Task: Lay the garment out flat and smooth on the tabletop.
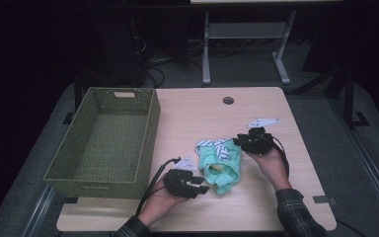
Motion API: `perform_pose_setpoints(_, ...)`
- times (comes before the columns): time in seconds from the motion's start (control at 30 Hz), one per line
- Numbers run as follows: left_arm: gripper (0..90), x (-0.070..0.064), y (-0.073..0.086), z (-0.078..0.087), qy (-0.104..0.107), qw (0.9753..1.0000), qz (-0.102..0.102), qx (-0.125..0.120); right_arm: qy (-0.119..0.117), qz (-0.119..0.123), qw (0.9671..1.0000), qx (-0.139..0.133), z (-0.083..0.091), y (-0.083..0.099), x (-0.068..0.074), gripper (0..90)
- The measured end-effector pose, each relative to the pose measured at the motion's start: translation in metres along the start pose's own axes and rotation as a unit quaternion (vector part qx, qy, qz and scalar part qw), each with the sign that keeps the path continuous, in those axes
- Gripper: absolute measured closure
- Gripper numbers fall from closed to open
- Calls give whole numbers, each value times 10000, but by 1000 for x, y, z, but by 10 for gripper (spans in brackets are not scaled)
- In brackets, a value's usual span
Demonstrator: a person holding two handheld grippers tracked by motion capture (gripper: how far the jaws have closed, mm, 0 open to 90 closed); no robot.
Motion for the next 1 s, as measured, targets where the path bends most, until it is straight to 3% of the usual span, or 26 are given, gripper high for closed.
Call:
perform_pose_setpoints(0.27,547,13,-18,3,-316,9992,99,-210,-42,-15,10000,-75,28,19,0,657)
perform_pose_setpoints(0.47,542,20,-27,-6,-510,9985,92,-154,-107,3,9999,-89,41,38,5,648)
perform_pose_setpoints(0.77,542,26,-30,-18,-522,9985,84,-123,-312,-73,9995,-4,43,65,18,648)
perform_pose_setpoints(1.0,544,25,-25,-19,-529,9986,49,-60,-476,-50,9988,107,40,81,37,634)
Point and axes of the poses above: each handheld gripper's, and its own axes: z roughly backward along the jaws, y roughly out of its underside, x roughly to its left, the point moved 1 cm from there along -z, roughly forward along the jaws, and after that the axes turned 7 degrees about x, right-handed, at the moved point
